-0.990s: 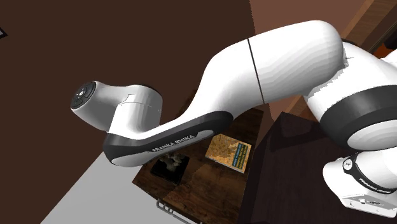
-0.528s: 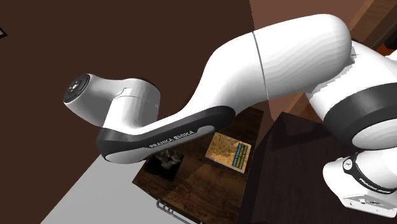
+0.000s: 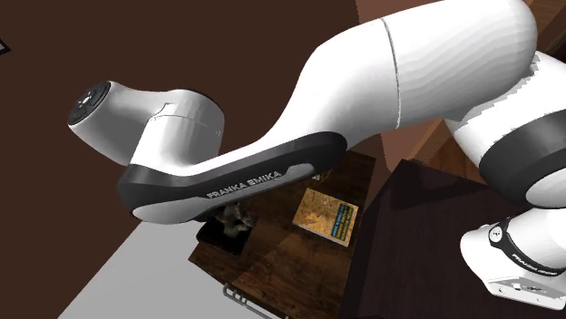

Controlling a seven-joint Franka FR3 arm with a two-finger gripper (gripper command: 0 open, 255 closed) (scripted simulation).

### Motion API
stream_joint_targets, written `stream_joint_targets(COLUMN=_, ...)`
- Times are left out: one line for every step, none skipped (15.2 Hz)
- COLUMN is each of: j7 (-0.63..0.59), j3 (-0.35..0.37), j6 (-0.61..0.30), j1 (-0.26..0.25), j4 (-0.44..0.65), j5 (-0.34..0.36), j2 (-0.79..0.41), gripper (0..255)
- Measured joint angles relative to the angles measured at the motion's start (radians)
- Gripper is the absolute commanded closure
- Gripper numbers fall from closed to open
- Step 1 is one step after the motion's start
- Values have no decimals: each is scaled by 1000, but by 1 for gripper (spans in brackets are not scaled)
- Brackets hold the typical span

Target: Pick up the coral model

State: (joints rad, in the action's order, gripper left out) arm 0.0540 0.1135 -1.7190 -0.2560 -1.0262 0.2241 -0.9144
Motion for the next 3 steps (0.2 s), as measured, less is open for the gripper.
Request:
stream_joint_targets(j7=4, j3=0, j6=20, j1=-1, j4=26, j5=-1, j2=-6, gripper=255)
stream_joint_targets(j7=4, j3=0, j6=27, j1=-1, j4=24, j5=-1, j2=4, gripper=255)
stream_joint_targets(j7=6, j3=0, j6=32, j1=0, j4=25, j5=-2, j2=8, gripper=255)
